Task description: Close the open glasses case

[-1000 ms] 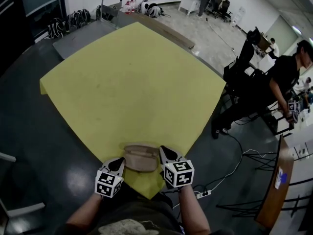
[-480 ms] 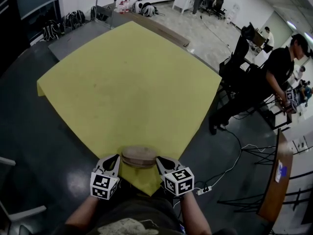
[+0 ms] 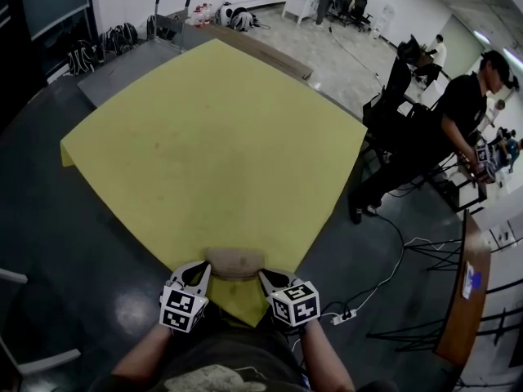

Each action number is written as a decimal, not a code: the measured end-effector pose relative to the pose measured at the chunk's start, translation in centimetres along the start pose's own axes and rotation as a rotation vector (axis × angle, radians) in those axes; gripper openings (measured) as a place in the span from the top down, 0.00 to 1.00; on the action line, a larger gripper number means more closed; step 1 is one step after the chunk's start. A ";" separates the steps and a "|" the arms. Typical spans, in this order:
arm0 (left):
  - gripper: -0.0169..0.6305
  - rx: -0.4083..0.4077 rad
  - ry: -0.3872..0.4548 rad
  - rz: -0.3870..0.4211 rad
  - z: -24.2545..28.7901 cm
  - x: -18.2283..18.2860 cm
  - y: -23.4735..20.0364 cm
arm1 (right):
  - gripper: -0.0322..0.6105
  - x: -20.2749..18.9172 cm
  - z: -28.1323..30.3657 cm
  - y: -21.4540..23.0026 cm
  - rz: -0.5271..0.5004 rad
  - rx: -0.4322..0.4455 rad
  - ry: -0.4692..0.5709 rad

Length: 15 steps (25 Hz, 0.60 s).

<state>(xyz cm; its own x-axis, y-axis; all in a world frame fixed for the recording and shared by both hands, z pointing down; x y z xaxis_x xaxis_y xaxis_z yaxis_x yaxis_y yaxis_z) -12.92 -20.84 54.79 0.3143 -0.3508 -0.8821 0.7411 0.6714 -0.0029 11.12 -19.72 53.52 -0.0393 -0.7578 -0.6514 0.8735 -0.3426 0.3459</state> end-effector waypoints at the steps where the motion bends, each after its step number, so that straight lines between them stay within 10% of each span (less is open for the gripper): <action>1: 0.96 -0.004 -0.002 -0.007 0.1 -0.1 0.0 | 0.97 -0.2 0.1 0.0 -0.005 -0.009 -0.005; 15: 0.96 -0.024 -0.023 -0.024 0.6 -0.7 0.0 | 0.97 -0.4 0.3 0.6 0.043 0.003 0.002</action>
<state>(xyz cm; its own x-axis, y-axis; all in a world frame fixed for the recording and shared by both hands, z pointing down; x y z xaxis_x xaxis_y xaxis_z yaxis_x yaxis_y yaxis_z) -12.76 -21.00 55.68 0.3101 -0.3814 -0.8708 0.7341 0.6781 -0.0356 11.51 -19.82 54.17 -0.0005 -0.7705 -0.6375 0.8728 -0.3114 0.3758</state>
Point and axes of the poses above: the fingertips, and each gripper's own axes: z forward along the fingers, y to its right, x out of its top, the point moved 10 cm from there along -z, backward along the fingers, and after that the axes turned 9 degrees about z, right-handed, at the moved point
